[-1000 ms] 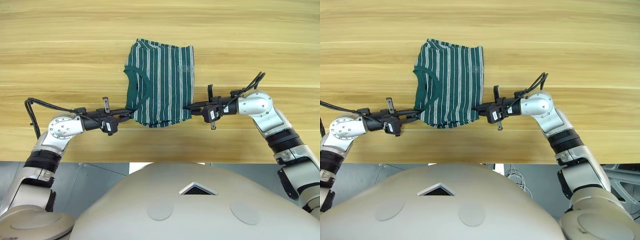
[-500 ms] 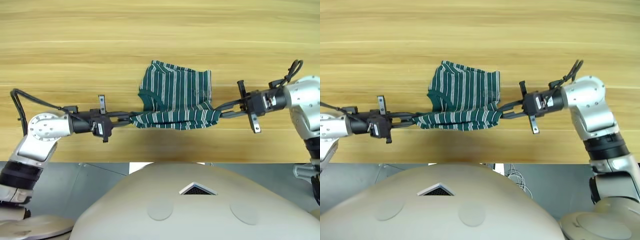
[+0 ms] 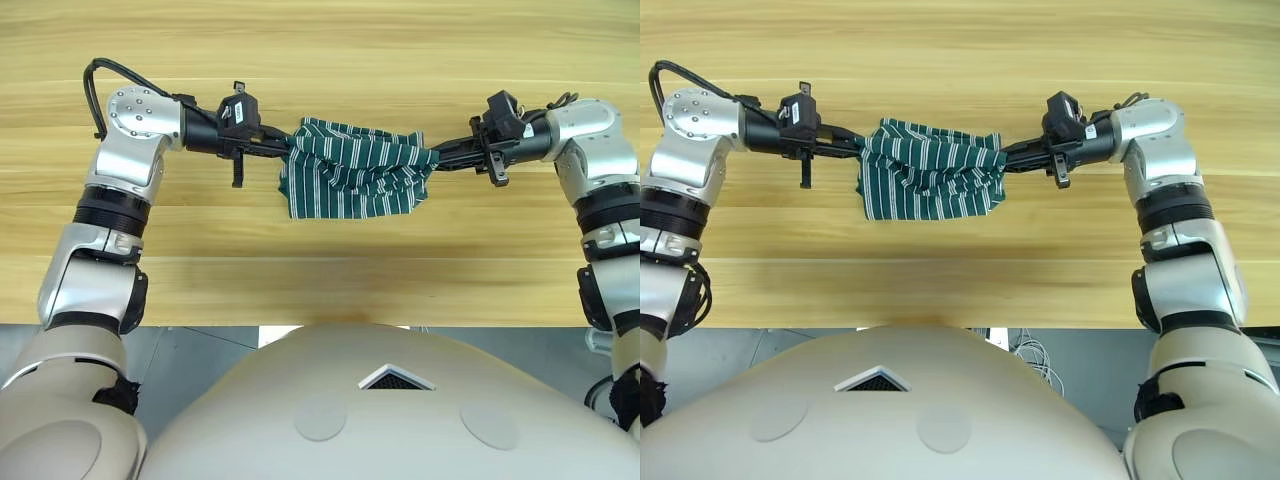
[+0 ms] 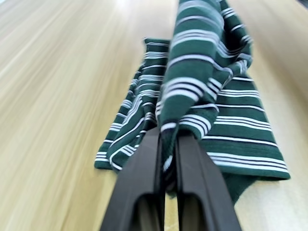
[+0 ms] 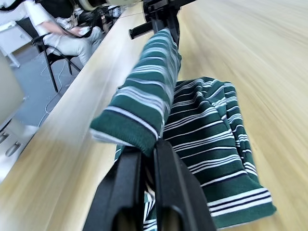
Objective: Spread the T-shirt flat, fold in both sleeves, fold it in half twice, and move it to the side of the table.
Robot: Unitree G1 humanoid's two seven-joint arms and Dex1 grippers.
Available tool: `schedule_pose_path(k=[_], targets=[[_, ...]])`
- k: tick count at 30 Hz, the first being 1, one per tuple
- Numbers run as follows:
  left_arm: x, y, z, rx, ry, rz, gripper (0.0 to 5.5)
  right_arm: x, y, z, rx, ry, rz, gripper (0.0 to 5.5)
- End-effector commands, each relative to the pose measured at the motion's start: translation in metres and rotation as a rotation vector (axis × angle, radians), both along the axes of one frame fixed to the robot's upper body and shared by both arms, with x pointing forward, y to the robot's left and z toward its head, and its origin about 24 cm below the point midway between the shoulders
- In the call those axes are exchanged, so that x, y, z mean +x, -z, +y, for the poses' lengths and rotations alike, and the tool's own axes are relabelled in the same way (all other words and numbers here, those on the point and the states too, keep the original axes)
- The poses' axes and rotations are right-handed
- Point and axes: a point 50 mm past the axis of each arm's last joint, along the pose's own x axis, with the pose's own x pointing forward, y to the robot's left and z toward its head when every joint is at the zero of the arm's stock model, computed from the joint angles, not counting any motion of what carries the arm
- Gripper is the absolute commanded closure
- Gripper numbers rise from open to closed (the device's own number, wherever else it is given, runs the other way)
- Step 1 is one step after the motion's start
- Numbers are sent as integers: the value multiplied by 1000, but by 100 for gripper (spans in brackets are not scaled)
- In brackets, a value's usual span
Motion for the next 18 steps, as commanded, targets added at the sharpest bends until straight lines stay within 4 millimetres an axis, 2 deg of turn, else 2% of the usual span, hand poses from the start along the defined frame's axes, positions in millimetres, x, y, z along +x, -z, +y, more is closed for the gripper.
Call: schedule_pose_path(k=[1,4,5,6,10,13,15,18], targets=[[11,7,5,3,-64,27,550,11,-3,2,42,54,22,540],[16,15,8,-1,-128,59,550,17,-1,2,37,82,29,540],[17,18,10,8,-154,77,550,18,0,2,30,90,33,502],[17,22,11,17,-167,96,516,19,1,1,21,98,35,488],[21,23,12,13,-226,143,453,20,3,-4,1,126,36,412],[25,25,9,-7,-279,252,406,23,4,-7,-4,177,8,359],[25,28,8,-42,-316,325,374,26,3,-9,-13,233,-48,323],[22,39,9,-93,-404,426,319,24,-5,-13,0,312,-263,265]])
